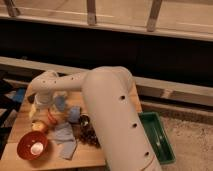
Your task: Place pepper in purple bowl
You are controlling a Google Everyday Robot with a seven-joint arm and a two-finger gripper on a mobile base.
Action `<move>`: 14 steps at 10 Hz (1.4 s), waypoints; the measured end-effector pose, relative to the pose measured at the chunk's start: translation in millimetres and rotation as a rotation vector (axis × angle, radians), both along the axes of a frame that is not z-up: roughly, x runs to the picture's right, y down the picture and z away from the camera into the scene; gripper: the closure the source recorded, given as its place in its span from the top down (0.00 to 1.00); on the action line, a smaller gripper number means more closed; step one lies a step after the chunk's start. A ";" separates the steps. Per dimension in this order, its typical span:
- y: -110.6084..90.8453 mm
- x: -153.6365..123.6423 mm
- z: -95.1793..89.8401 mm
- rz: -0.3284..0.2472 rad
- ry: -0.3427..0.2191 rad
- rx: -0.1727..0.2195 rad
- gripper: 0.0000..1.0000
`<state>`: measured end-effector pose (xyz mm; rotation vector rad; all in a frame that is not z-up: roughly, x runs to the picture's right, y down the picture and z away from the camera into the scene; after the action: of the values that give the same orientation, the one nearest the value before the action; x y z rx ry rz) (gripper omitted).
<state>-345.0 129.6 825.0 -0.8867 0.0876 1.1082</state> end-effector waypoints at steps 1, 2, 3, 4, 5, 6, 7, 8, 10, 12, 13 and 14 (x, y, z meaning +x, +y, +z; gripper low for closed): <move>1.0 0.9 3.8 -0.003 0.004 -0.001 0.80; 1.3 2.5 7.4 -0.006 0.011 -0.001 0.80; 1.4 3.7 11.1 -0.010 0.023 0.000 0.80; 1.7 4.2 14.3 -0.014 0.034 0.000 0.80; 0.1 6.1 19.0 -0.013 0.048 -0.001 0.80; -1.4 10.5 24.9 -0.015 0.062 -0.003 0.80; -3.3 13.6 28.8 -0.012 0.071 -0.004 0.80; -3.3 15.5 33.2 -0.015 0.084 -0.007 0.80; 0.9 11.9 37.6 -0.034 0.104 -0.011 0.80; 6.0 5.5 36.9 -0.056 0.107 -0.013 0.78; 8.0 4.3 36.8 -0.063 0.108 -0.014 0.73; 9.9 1.9 36.7 -0.066 0.105 -0.018 0.62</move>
<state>-343.2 139.5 861.7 -0.8355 0.2125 1.0932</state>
